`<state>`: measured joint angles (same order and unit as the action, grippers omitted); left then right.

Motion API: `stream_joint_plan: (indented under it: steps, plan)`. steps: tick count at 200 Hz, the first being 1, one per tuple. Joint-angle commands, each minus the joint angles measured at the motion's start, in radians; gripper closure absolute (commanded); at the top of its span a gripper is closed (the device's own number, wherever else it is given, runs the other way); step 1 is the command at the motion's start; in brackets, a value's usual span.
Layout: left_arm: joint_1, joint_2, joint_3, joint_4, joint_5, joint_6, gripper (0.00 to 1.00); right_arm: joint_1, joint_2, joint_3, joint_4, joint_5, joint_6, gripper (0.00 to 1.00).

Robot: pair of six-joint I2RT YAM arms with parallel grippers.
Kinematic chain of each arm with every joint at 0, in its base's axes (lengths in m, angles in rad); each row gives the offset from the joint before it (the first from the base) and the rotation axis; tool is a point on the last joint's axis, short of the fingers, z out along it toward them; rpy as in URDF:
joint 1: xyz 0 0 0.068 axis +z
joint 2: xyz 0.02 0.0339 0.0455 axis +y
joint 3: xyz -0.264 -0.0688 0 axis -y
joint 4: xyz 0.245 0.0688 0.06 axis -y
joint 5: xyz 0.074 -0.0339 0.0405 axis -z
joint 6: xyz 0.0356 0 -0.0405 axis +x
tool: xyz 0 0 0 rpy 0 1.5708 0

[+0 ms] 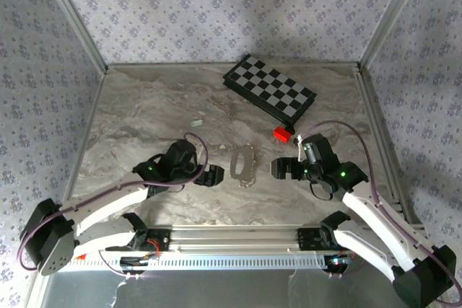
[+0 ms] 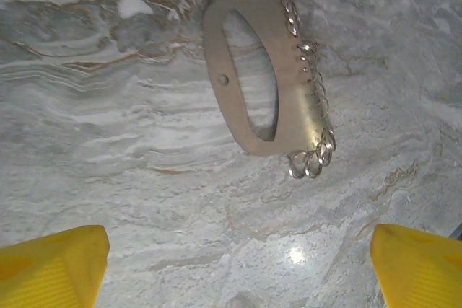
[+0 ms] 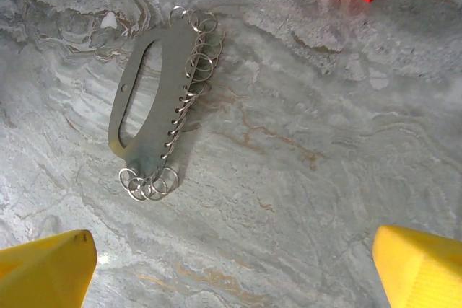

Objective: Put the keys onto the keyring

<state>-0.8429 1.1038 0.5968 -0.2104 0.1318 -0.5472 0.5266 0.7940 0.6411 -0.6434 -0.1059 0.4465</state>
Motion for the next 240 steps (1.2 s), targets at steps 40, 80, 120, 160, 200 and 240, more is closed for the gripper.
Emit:
stream_joint_plan:
  steps: [40,80,120,160,200,240]
  plan:
    - [-0.052,0.124,0.028,0.19,0.077,0.009,0.25,0.017,-0.02,-0.071,0.081,-0.04,0.054,0.0]
    - [-0.069,0.228,0.043,0.251,0.128,0.007,0.35,0.016,-0.025,-0.084,0.112,-0.06,0.058,0.0]
    - [-0.102,0.313,0.036,0.325,0.135,-0.015,0.4,0.012,-0.045,-0.079,0.107,-0.055,0.056,0.0]
    - [-0.131,0.389,0.028,0.417,0.13,-0.046,0.46,0.004,-0.05,-0.09,0.124,-0.063,0.058,0.0]
    - [-0.133,0.443,0.038,0.452,0.128,-0.047,0.51,0.003,-0.089,-0.096,0.102,-0.06,0.059,0.0]
    - [-0.133,0.47,0.041,0.459,0.123,-0.046,0.55,-0.003,-0.119,-0.107,0.085,-0.065,0.067,0.0]
